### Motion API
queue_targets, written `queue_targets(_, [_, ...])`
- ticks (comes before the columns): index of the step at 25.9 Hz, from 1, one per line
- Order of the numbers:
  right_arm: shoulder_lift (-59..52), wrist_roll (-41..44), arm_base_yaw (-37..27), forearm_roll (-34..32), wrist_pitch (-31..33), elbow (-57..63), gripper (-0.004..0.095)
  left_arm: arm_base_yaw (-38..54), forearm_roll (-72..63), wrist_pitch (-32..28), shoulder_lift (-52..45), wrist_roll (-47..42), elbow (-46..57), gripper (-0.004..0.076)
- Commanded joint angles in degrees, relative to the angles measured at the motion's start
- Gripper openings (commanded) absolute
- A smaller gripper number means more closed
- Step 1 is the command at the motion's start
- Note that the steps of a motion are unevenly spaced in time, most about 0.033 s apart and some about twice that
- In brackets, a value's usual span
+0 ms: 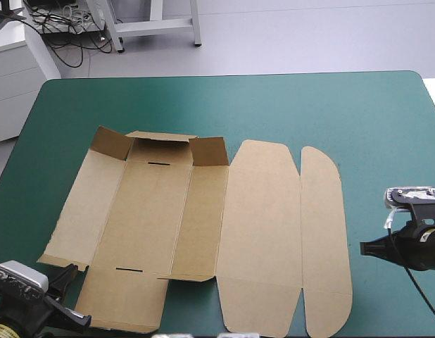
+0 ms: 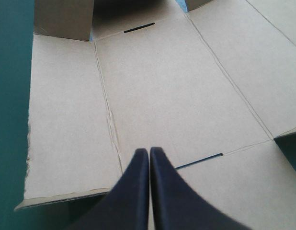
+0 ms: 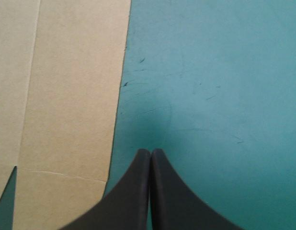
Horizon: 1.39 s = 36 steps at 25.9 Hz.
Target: Fold the box
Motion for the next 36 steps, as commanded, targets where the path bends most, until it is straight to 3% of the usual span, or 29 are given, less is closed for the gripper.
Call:
queue_targets(1, [-0.2,0.8,-0.5,4.2,-1.0,-0.3,-0.0020,-0.3,0.5,-3.9,1.2,-3.8,-1.3,-0.0010])
queue_targets(6, [-0.2,0.8,-0.5,7.8,-3.2,-0.3,-0.0020,-0.3,0.5,-3.8,4.5,-6.2,-2.8,-0.0010])
queue_targets(12, [-0.2,0.5,-0.5,7.9,-4.0,-0.3,-0.0020,-0.3,-0.3,-3.7,15.4,-6.0,-10.0,-0.0010])
queue_targets(18, [-0.2,0.5,-0.5,7.9,-7.1,-0.3,-0.0020,-0.3,-0.2,-4.2,29.4,2.9,-21.5,-0.0010])
queue_targets(22, [-0.2,0.5,-0.5,8.4,-7.7,-0.3,-0.0020,-0.2,2.5,-3.8,41.9,0.7,-30.7,-0.0010])
queue_targets(26, [-0.2,0.5,-0.5,8.4,-7.4,-0.3,-0.0020,0.3,16.3,-6.2,54.2,-9.1,-39.8,-0.0010])
queue_targets(30, [-0.2,-0.2,-0.5,8.3,-7.3,-0.3,-0.0020,9.9,13.8,-5.6,63.8,-9.5,-49.0,-0.0009])
queue_targets(36, [-0.2,-2.7,-0.5,8.1,-7.6,-0.3,-0.0020,31.7,-4.2,-2.3,68.7,1.5,-58.2,-0.0009])
